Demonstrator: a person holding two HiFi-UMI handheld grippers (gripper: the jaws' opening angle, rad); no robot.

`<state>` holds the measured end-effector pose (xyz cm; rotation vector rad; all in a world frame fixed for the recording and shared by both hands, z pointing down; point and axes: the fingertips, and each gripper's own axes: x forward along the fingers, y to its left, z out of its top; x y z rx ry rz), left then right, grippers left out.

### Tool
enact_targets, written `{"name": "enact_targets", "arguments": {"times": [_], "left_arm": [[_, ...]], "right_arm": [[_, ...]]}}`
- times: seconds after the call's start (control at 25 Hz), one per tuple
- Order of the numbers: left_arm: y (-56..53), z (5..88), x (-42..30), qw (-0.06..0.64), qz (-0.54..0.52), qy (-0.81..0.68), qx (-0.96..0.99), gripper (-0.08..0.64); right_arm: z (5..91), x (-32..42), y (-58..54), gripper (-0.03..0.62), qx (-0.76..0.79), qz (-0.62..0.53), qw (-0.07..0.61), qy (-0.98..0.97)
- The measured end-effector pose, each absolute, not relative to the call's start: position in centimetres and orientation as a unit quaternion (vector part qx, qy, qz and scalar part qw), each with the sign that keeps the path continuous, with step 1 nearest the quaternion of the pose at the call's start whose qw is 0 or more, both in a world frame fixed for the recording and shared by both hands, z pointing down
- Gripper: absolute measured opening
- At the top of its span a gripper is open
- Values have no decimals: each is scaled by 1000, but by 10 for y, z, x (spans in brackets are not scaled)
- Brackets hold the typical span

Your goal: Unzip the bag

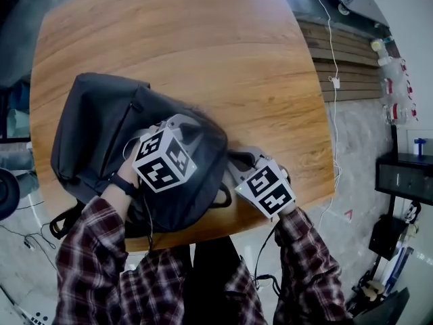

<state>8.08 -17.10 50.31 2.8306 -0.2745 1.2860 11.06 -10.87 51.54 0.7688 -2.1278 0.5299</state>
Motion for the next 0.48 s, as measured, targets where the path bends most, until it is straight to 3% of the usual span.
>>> {"name": "enact_targets", "arguments": {"times": [0.48], "left_arm": [[-222,506,78,11,420,-164,893,8]], "right_arm": [[494,77,-28,12,323,289,319,-843]]}}
